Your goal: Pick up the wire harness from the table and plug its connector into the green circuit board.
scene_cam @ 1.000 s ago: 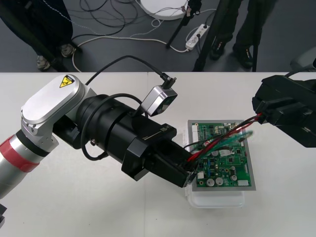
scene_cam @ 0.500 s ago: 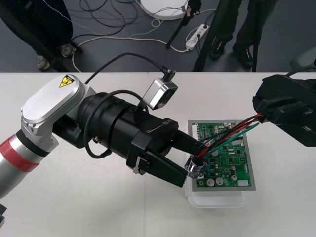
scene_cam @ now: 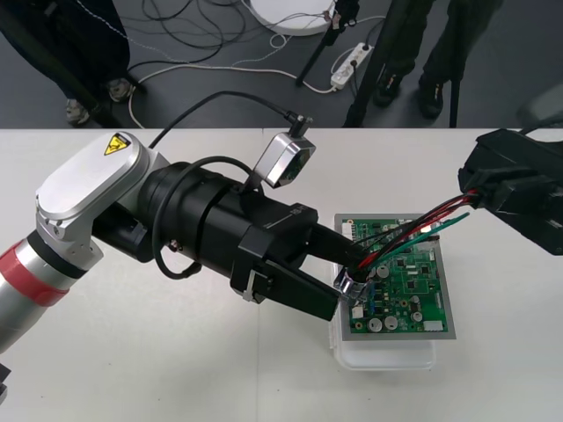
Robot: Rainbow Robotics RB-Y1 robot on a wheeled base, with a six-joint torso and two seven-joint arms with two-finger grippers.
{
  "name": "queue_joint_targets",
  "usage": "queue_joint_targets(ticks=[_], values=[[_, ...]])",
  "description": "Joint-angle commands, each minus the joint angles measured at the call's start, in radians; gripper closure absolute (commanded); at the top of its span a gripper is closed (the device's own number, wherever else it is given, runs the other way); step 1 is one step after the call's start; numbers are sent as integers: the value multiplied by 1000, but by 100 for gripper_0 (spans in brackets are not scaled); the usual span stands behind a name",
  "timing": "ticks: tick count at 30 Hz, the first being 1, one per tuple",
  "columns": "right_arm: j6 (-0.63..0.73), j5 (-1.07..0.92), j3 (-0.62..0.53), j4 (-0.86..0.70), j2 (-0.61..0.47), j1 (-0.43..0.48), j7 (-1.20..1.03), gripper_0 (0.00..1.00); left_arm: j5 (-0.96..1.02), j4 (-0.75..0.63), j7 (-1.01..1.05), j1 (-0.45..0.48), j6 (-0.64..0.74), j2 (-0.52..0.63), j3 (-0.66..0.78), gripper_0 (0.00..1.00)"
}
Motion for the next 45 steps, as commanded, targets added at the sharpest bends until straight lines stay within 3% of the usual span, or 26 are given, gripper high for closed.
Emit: queue_joint_targets(ticks=[1, 19, 30, 45], values=[[-11, -51, -51, -50, -92, 83, -44, 100, 15, -20, -57, -17, 44, 37, 46, 0], [21, -40, -395, -189, -150, 448, -39, 100, -34, -20, -155, -15, 172, 99, 118, 0], [218, 3, -438, -269, -160, 503, 140, 100, -252, -20, -152, -9, 149, 36, 279, 0], [491, 93, -436, -413, -161, 515, 392, 100, -456, -20, -147, 3, -75, -137, 504, 0]])
